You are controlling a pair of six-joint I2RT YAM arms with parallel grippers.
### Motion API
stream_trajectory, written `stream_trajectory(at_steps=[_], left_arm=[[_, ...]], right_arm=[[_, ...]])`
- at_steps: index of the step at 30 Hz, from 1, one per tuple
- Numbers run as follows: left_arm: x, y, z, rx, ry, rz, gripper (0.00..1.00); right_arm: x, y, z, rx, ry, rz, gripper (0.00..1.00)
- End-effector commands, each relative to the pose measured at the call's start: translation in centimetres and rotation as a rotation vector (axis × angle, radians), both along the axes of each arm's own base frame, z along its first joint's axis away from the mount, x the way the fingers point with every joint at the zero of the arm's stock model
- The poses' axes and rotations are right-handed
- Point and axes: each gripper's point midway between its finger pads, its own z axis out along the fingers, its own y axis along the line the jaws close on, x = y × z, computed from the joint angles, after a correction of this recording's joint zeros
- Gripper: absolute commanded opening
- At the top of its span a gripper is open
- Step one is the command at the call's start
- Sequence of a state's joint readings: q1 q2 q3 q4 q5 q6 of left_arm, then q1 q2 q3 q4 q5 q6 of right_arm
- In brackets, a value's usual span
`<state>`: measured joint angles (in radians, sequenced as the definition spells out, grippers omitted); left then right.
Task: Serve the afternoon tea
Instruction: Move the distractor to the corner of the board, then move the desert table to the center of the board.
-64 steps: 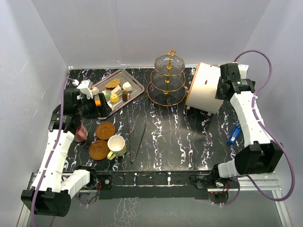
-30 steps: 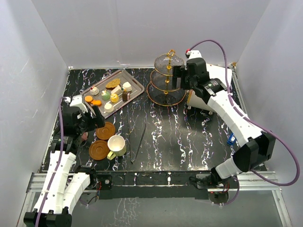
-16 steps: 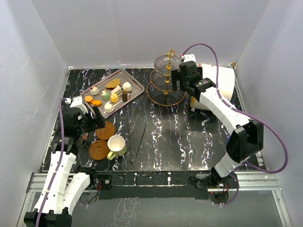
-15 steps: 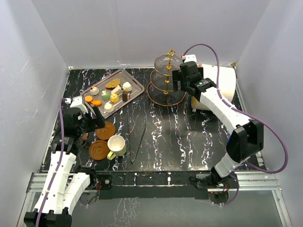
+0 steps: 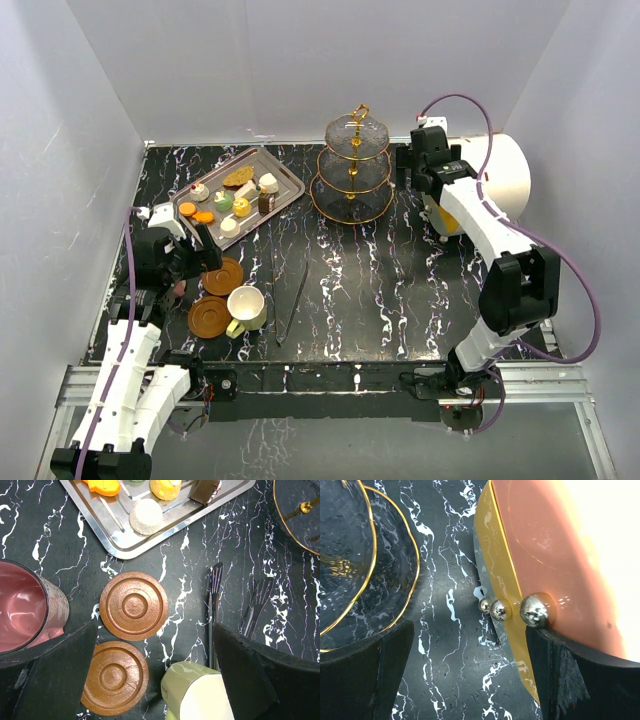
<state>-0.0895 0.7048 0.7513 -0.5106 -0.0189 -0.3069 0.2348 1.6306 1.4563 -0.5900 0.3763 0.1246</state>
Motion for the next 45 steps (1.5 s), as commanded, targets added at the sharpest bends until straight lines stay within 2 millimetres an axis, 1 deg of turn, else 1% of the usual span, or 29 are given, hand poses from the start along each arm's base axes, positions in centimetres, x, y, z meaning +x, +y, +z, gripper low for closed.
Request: stream_trajectory(at_steps=[1,3,5,10,14,16,18,20,23,26,29,31,34,36,38,41,45], left_arm=[[0.0,-0.2,0.0,-0.001,-0.012,-0.008,0.99],[0.0,-0.2,-0.1,-0.002,-0.010,-0.008,0.99],[0.0,-0.2,-0.1,-0.003,-0.011,-0.009,0.99],[0.0,-0.2,-0.2,-0.001,-0.005,-0.005,0.99],[0.0,-0.2,-0.3,-0.002,-0.003,-0.006,0.99],[0.0,-0.2,-0.3,-0.001,-0.004,-0.007,0.99],[0.1,-0.2,-0.3,-0.002,-0.007,-0.008,0.99],[0.1,-0.2,-0.3,0.000,-0.006,-0.010,0.99],[0.2,-0.2,-0.4,0.000,-0.006,-0.011,0.99],[0.2,-0.4,-0.4,-0.003,-0.009,-0.015,0.99],[0.2,-0.4,-0.4,-0.002,-0.008,-0.016,0.99],[0.2,-0.3,-0.5,-0.002,-0.005,-0.016,0.99],[0.3,-0.3,-0.5,0.002,-0.005,-0.017,0.99],[0.2,-0.3,-0.6,0.002,-0.004,-0.016,0.99],[0.3,-0.3,-0.6,0.002,-0.005,-0.019,0.99],[0.3,-0.4,-0.7,0.002,-0.002,-0.022,0.99],[0.3,-0.3,-0.7,0.006,0.002,-0.017,0.99]], right_arm=[[2.4,-1.2,-0.1,-0.041,-0.045,-0.041,0.94],[3.3,-1.7,-0.3,-0.053,-0.042,-0.052,0.94],[4.5,-2.0,-1.1,-0.056,-0.029,-0.061,0.94],[6.6,-2.4,-1.2,-0.037,-0.041,-0.062,0.93],[7.1,-3.5,-1.9,-0.046,-0.028,-0.096,0.94],[7.0,-3.0,-2.1,-0.005,-0.019,-0.068,0.94],[6.8,-2.0,-1.8,0.039,-0.024,-0.026,0.94],[6.4,-1.5,-0.7,0.071,-0.038,-0.008,0.95],[5.8,0.0,1.6,0.140,-0.079,0.057,0.97],[4.7,0.6,3.9,0.202,-0.119,0.056,0.97],[3.6,1.6,5.4,0.277,-0.149,0.071,0.96],[3.0,2.6,6.4,0.340,-0.164,0.096,0.95],[2.5,4.1,8.5,0.444,-0.198,0.120,0.91],[2.4,4.7,9.7,0.511,-0.221,0.108,0.87],[2.5,5.7,11.0,0.600,-0.240,0.107,0.84],[2.7,7.7,12.1,0.729,-0.237,0.142,0.81],[3.8,8.3,11.9,0.814,-0.222,0.093,0.75]])
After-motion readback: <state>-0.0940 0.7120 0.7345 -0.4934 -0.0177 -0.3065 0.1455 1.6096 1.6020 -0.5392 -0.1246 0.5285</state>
